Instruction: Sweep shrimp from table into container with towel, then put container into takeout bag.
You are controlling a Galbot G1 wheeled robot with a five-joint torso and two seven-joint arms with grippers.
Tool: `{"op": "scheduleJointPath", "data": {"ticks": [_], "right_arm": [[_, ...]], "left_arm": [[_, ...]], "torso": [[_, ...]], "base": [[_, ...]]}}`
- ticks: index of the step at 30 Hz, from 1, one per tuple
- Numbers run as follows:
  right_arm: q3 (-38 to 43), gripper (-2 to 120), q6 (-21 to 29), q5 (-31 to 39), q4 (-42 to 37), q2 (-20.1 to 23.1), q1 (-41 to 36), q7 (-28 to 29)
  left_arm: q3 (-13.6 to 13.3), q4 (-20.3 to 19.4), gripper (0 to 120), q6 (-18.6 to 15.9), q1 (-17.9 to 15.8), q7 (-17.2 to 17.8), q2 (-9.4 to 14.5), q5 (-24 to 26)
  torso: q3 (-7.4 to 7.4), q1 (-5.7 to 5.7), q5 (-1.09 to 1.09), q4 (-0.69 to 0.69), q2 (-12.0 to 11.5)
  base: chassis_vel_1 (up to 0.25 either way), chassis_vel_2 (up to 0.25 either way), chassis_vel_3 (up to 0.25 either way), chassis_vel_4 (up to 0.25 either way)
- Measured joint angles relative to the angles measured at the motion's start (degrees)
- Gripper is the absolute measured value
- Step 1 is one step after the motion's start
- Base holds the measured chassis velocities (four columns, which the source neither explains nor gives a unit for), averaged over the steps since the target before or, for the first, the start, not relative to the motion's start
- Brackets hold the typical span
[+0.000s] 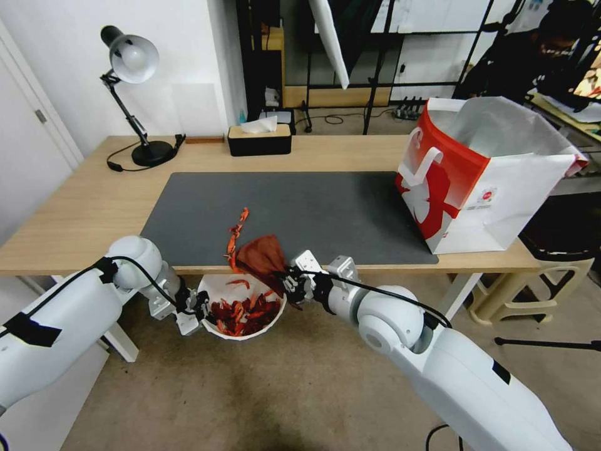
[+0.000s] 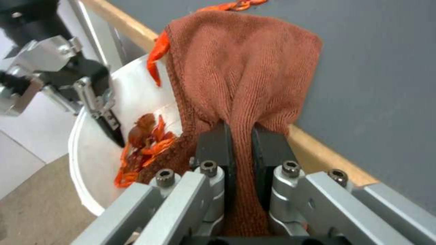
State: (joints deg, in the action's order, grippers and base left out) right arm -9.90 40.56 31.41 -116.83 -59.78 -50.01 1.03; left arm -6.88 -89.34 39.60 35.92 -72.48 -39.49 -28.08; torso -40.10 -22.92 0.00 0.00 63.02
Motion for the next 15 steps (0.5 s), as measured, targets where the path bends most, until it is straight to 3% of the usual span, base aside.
{"op": "scheduleJointPath", "data": {"ticks": [15], "right_arm": [[3.19, 6, -0.50, 1.61, -3.85, 1.24, -1.72, -0.42]], "left_arm": [[0.56, -0.05, 0, 0.12, 0.69, 0.00, 0.25, -0.03]], "torso": [[0.00, 0.00, 0.00, -0.01, 0.00]], "base": [[0.000, 0.000, 0.000, 0.000]]}}
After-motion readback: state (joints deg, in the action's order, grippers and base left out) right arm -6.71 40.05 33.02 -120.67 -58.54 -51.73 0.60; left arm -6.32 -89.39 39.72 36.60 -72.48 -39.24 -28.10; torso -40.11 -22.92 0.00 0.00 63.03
